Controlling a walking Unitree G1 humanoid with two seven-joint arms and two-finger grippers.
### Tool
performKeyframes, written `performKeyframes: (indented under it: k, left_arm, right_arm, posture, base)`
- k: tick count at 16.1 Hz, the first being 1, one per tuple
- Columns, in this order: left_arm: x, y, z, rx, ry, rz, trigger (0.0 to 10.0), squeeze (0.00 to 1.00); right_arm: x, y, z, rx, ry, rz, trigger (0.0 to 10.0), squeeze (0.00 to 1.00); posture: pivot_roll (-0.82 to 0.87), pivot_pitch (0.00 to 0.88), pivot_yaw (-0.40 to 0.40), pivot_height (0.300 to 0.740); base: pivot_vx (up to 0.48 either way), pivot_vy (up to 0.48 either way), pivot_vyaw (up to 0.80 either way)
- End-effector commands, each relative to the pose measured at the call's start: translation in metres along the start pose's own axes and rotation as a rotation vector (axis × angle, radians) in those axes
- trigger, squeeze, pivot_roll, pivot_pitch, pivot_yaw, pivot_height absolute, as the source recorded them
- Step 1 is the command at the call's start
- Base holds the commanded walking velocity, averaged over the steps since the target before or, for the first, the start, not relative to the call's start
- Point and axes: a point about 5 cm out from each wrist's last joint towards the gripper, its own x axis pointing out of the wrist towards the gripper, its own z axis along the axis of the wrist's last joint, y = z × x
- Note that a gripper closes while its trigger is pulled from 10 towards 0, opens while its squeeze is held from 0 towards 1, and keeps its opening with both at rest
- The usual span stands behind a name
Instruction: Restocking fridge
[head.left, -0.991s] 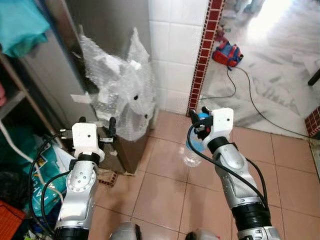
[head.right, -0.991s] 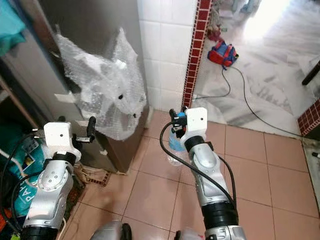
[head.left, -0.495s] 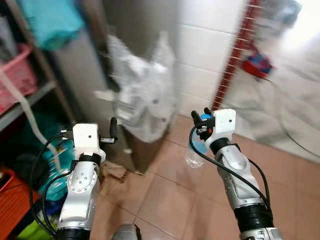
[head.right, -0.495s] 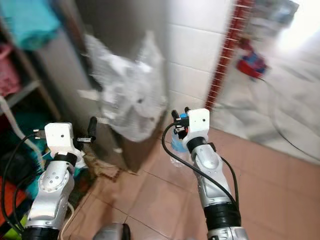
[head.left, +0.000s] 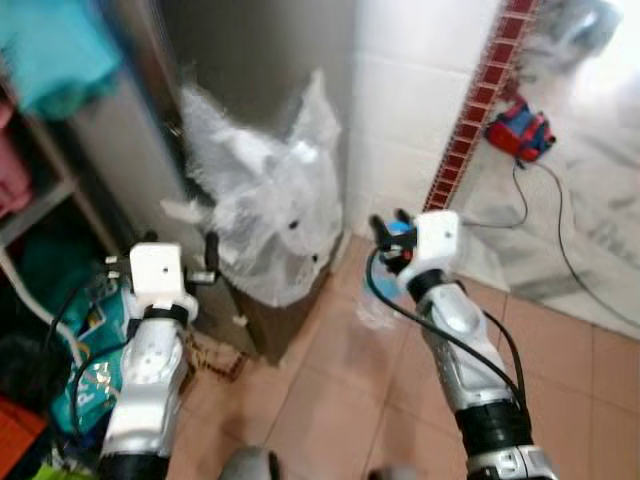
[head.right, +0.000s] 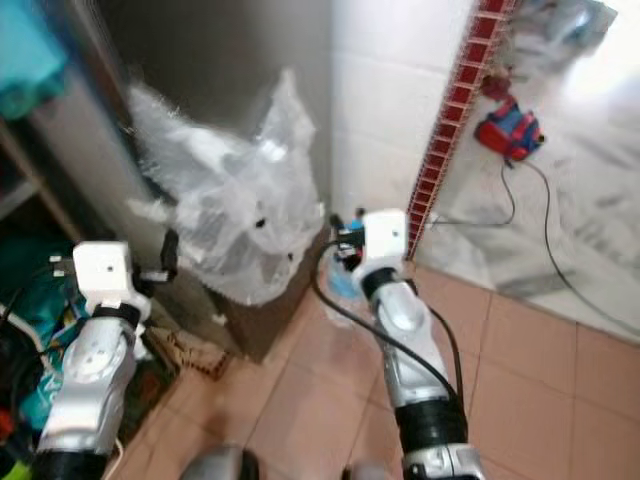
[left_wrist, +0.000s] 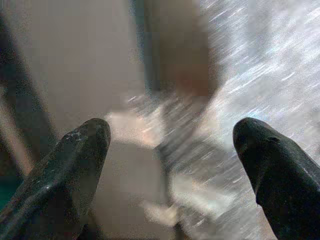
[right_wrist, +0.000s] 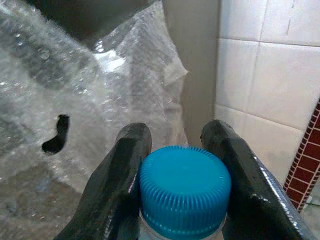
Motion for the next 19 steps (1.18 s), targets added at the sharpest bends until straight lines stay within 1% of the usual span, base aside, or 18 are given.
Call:
performKeyframes:
  k: [1, 4, 8, 9, 10, 12, 13, 15, 16, 19]
  left_arm:
    - [-0.002, -0.002, -0.003, 0.008, 0.013, 0.004, 10.0, 0.0]
    - [0.005, 0.003, 0.002, 0.0, -0.003, 0.016, 10.0, 0.0]
    - [0.025, 0.02, 0.013, -0.004, -0.044, 0.053, 10.0, 0.0]
    - [0.027, 0.021, 0.014, -0.005, -0.047, 0.054, 10.0, 0.0]
    - [0.033, 0.021, 0.016, -0.019, -0.047, 0.046, 10.0, 0.0]
    - [0.043, 0.019, 0.017, -0.037, -0.041, -0.003, 10.0, 0.0]
    - [0.047, 0.019, 0.018, -0.062, -0.035, -0.02, 10.0, 0.0]
    - [0.054, 0.015, 0.021, -0.11, -0.033, -0.08, 10.0, 0.0]
    - [0.057, 0.011, 0.023, -0.117, -0.032, -0.105, 10.0, 0.0]
    - [0.065, 0.012, 0.024, -0.133, -0.035, -0.109, 10.0, 0.0]
  right_arm:
    - [-0.002, -0.007, 0.003, -0.01, -0.012, -0.021, 10.0, 0.0]
    - [-0.003, -0.008, 0.004, -0.012, -0.011, -0.023, 10.0, 0.0]
    - [-0.011, -0.012, 0.001, -0.024, 0.01, -0.025, 10.0, 0.0]
    - [-0.012, -0.013, 0.0, -0.025, 0.013, -0.027, 10.0, 0.0]
    - [-0.014, -0.013, 0.001, -0.025, 0.015, -0.027, 10.0, 0.0]
    - [-0.016, -0.012, 0.003, -0.03, 0.014, -0.025, 10.0, 0.0]
    - [-0.017, -0.012, 0.004, -0.032, 0.015, -0.026, 10.0, 0.0]
    - [-0.02, -0.016, 0.003, -0.041, 0.025, -0.038, 10.0, 0.0]
    - [-0.021, -0.016, 0.003, -0.043, 0.028, -0.039, 10.0, 0.0]
    - [-0.023, -0.016, 0.005, -0.048, 0.032, -0.044, 10.0, 0.0]
  posture:
    - [0.03, 0.037, 0.025, 0.74]
    - [0.02, 0.046, 0.018, 0.74]
    - [0.0, 0.067, 0.008, 0.74]
    - [0.0, 0.068, 0.008, 0.74]
    - [-0.01, 0.077, 0.004, 0.74]
    - [-0.03, 0.092, 0.005, 0.74]
    - [-0.03, 0.094, 0.006, 0.74]
    - [-0.04, 0.103, 0.007, 0.74]
    - [-0.04, 0.111, 0.011, 0.74]
    - [-0.06, 0.121, 0.02, 0.74]
  base:
    - [0.0, 0.0, 0.0]
    - [0.0, 0.0, 0.0]
    - [0.0, 0.0, 0.0]
    - [0.0, 0.0, 0.0]
    - [0.0, 0.0, 0.0]
    - [0.0, 0.0, 0.0]
    - [0.0, 0.0, 0.0]
    - [0.0, 0.0, 0.0]
    - [0.0, 0.0, 0.0]
    - [0.0, 0.0, 0.0]
